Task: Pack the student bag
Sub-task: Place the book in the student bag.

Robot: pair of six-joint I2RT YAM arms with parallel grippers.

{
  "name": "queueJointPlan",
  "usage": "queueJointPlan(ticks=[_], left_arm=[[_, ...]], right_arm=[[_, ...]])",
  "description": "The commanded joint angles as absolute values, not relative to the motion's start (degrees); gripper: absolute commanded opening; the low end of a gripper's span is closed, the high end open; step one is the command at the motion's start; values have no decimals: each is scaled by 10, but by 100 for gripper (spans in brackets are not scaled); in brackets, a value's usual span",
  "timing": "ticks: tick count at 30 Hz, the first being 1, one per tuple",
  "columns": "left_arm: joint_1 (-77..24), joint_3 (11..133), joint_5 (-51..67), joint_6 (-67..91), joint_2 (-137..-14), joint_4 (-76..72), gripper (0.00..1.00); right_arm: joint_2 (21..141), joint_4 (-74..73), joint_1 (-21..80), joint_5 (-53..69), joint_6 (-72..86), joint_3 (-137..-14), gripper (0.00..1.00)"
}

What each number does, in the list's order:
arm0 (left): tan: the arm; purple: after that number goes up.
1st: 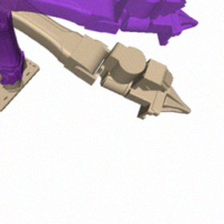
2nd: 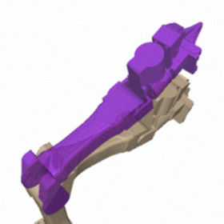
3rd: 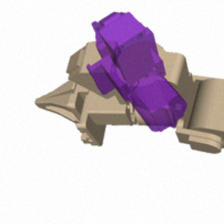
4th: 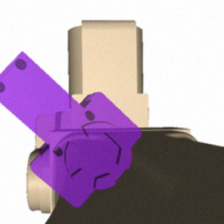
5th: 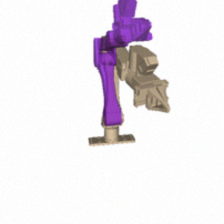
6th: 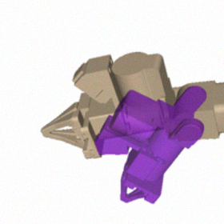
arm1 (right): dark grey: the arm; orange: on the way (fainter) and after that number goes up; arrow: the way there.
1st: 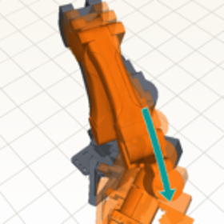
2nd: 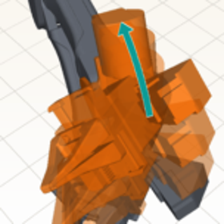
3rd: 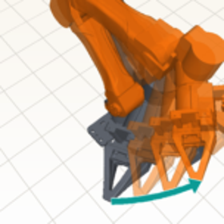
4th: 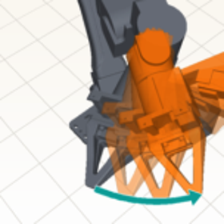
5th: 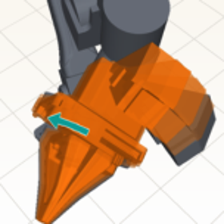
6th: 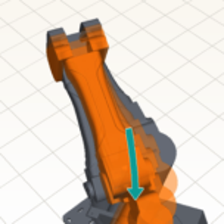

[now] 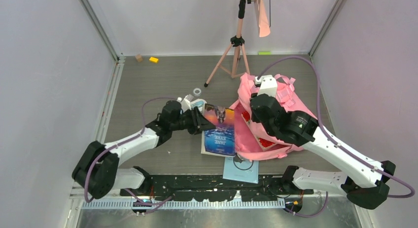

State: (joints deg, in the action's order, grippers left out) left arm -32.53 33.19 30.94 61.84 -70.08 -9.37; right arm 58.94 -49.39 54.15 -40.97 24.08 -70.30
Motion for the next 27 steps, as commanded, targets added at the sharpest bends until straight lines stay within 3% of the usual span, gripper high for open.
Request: queueJointPlan(ticks=[1, 12, 21, 27], left_arm=[[-371, 399, 314, 735, -756, -373, 0], [-435, 495, 221, 807, -978, -592, 0], [-505, 625, 162, 772, -1143, -642, 0], [-533, 647, 100, 714, -1188, -620, 0]], right_arm=[[576, -392, 543, -403, 279, -700, 0], [552, -367, 544, -389, 288, -682, 0], [548, -366, 543, -396, 281, -671, 0], [545, -363, 543, -405, 278, -656, 0]])
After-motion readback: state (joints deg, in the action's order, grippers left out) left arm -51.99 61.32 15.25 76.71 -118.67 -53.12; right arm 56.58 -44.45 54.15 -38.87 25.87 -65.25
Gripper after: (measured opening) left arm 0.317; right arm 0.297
